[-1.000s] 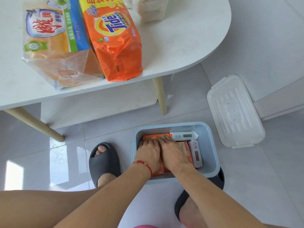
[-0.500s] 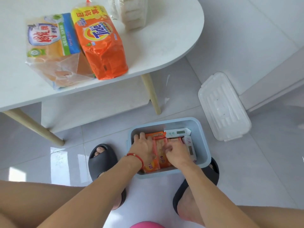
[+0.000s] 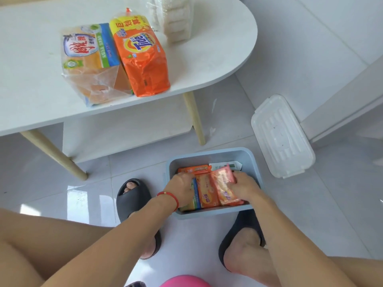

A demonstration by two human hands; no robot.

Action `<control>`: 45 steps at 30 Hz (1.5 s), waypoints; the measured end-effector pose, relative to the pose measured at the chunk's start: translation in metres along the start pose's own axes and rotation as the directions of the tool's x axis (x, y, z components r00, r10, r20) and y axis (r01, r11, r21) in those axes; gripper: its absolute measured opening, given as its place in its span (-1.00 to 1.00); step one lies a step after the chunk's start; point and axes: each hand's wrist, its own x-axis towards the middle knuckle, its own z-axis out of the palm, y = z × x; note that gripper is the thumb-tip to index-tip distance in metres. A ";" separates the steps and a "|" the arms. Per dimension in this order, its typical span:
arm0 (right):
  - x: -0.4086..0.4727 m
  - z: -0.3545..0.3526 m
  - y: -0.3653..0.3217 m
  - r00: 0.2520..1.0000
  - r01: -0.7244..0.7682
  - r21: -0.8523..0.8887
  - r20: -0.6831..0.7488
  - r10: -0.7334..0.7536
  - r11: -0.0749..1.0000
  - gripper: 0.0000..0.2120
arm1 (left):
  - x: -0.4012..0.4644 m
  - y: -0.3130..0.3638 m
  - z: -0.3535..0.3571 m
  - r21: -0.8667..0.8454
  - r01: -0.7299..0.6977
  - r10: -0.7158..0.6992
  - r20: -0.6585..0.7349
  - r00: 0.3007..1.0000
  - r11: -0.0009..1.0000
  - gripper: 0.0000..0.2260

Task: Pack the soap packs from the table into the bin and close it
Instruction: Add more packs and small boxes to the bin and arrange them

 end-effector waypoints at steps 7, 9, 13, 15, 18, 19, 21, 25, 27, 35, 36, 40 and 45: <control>-0.003 0.027 -0.019 0.965 -0.098 -0.367 -0.263 -0.002 0.925 -0.35 | 0.005 -0.004 0.040 0.197 -0.116 0.081 0.177 0.981 0.973 -0.44; -0.005 0.036 -0.019 0.980 -0.072 -0.391 -0.198 -0.008 0.918 -0.08 | 0.007 -0.005 0.046 0.271 -0.116 0.047 0.246 0.968 0.956 -0.44; 0.001 0.044 -0.013 0.983 -0.025 -0.462 -0.173 -0.062 0.887 -0.03 | 0.011 -0.007 0.052 0.308 -0.108 0.011 0.303 0.953 0.945 -0.47; 0.004 0.044 -0.013 0.983 -0.010 -0.456 -0.168 -0.075 0.890 -0.03 | 0.013 -0.009 0.052 0.299 -0.104 0.005 0.314 0.949 0.948 -0.46; 0.005 0.044 -0.014 0.982 -0.013 -0.422 -0.177 -0.068 0.907 -0.03 | 0.015 -0.009 0.052 0.296 -0.099 -0.008 0.338 0.941 0.950 -0.44; 0.005 0.044 -0.014 0.981 -0.016 -0.411 -0.184 -0.066 0.911 -0.03 | 0.014 -0.007 0.050 0.298 -0.095 -0.013 0.340 0.940 0.950 -0.44; 0.002 0.043 -0.015 0.979 -0.025 -0.376 -0.198 -0.054 0.926 -0.02 | 0.011 -0.005 0.044 0.282 -0.097 -0.010 0.356 0.934 0.954 -0.46; -0.002 0.041 -0.021 0.936 0.017 -0.457 -0.304 -0.174 0.889 -0.14 | -0.004 0.003 0.019 0.078 -0.025 0.015 0.129 0.992 0.997 -0.65; -0.002 0.045 -0.030 0.910 0.183 -0.509 -0.237 -0.341 0.841 -0.21 | -0.013 0.000 0.002 -0.029 0.027 -0.029 -0.071 0.997 0.999 -0.72; -0.008 0.071 -0.055 0.826 0.419 -0.558 -0.092 -0.556 0.716 -0.22 | -0.045 -0.041 -0.012 -0.174 0.022 -0.092 -0.408 0.909 0.985 -0.78; -0.011 0.074 -0.053 0.855 0.369 -0.532 -0.126 -0.502 0.762 -0.19 | -0.049 -0.046 -0.010 -0.187 0.049 -0.124 -0.412 0.903 0.981 -0.77; -0.012 0.075 -0.055 0.883 0.353 -0.481 -0.112 -0.456 0.803 -0.15 | -0.057 -0.057 -0.001 -0.223 0.105 -0.180 -0.345 0.921 0.969 -0.71; -0.009 0.075 -0.072 0.934 0.232 -0.458 -0.141 -0.328 0.858 -0.31 | -0.058 -0.053 0.000 -0.280 0.127 -0.217 -0.319 0.923 0.952 -0.75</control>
